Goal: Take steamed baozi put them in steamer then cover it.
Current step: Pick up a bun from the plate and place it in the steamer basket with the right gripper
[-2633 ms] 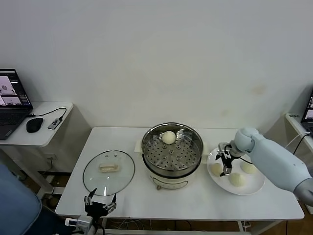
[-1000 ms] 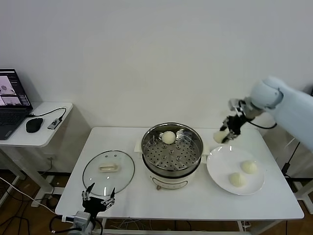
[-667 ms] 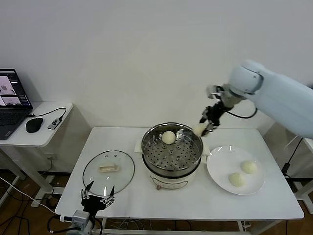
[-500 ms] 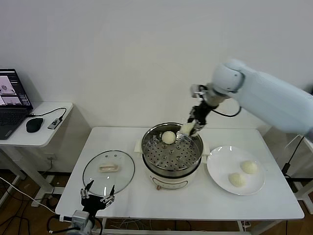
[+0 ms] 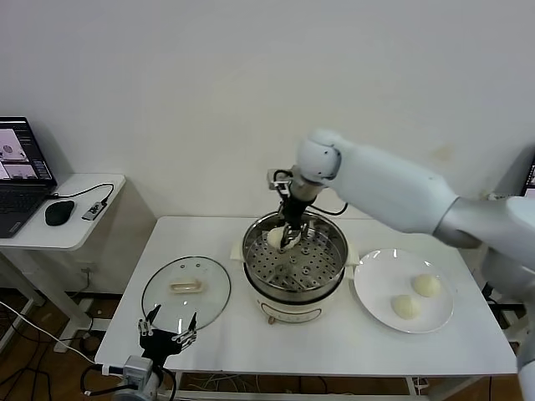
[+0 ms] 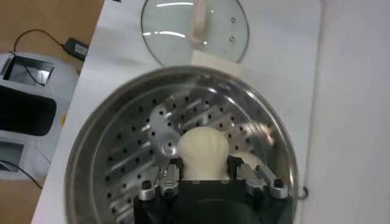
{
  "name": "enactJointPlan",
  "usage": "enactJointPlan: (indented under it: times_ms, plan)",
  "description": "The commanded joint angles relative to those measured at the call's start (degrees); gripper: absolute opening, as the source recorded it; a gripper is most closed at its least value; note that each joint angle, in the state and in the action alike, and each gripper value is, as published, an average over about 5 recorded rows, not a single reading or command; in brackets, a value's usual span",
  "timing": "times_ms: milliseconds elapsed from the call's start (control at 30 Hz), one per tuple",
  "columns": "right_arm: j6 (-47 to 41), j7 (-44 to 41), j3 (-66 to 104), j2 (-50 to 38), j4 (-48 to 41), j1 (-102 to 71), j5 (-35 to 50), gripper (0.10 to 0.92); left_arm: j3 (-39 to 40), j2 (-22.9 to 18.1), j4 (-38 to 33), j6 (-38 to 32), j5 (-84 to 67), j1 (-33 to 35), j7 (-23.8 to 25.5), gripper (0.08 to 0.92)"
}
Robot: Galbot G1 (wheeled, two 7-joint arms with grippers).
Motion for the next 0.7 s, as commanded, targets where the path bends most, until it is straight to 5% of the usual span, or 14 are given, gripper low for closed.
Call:
enactJointPlan:
  times_ms: [33, 700]
  plan:
    - [-0.1, 0.5, 0.8, 4.7, -4.9, -3.6, -2.8, 0.467, 0.0, 0.0, 0.2, 0.1, -0.1, -0.1, 0.0, 0.823]
    - [1.1, 1.5, 2.9, 5.3, -6.2, -6.1, -4.1, 0.467, 0.4, -0.1, 2.2, 0.0, 0.0, -1.0, 0.0, 0.823]
